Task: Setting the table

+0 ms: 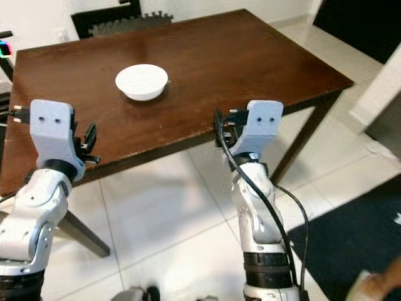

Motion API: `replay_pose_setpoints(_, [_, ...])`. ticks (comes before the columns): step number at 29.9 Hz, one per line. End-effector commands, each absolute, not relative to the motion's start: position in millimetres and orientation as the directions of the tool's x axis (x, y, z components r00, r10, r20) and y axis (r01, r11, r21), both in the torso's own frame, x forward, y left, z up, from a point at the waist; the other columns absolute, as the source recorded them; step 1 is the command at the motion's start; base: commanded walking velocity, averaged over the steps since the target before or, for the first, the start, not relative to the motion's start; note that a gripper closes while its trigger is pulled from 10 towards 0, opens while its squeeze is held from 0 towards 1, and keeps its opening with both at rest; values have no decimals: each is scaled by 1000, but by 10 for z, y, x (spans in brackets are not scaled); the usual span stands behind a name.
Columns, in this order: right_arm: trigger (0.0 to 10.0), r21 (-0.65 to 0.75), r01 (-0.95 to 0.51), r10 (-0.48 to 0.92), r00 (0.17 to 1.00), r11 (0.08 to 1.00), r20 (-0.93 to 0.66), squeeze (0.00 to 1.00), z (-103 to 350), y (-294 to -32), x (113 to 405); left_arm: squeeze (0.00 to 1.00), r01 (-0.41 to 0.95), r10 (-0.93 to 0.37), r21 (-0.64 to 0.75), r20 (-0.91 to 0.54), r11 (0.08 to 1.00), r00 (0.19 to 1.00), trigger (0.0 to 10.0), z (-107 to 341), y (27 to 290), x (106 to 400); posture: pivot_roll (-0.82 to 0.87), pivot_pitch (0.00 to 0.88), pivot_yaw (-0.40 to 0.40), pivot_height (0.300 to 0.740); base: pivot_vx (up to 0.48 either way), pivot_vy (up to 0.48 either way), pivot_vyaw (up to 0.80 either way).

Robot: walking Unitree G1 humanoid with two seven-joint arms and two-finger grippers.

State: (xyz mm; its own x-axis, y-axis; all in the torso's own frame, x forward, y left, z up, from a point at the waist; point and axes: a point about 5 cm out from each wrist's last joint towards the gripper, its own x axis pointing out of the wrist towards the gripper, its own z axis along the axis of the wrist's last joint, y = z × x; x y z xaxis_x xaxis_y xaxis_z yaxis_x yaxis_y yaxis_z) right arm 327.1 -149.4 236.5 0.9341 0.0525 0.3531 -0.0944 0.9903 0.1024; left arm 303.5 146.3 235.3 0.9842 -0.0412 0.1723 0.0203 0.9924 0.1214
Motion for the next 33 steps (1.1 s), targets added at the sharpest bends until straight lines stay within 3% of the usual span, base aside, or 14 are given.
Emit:
replay_pose_setpoints(1, [10000, 106, -104, 61, 937, 989, 344, 0, 2331, -1449, 3265, 0, -3, -15, 124, 141, 992, 990, 10000, 2279, 1525, 3025, 53, 123, 93, 740, -375, 0, 0])
replay_pose_setpoints(18, [10000, 106, -103, 61, 936, 989, 346, 0, 2332, -1443, 3272, 0, -4, -14, 127, 141, 992, 990, 10000, 2286, 1530, 3038, 54, 122, 95, 740, -330, 0, 0])
replay_pose_setpoints(33, [10000, 103, -99, 58, 936, 990, 346, 0, 2333, -1445, 3267, 0, -4, -13, 135, 126, 991, 992, 10000, 2271, 1528, 3042, 52, 121, 97, 740, 0, 0, 0])
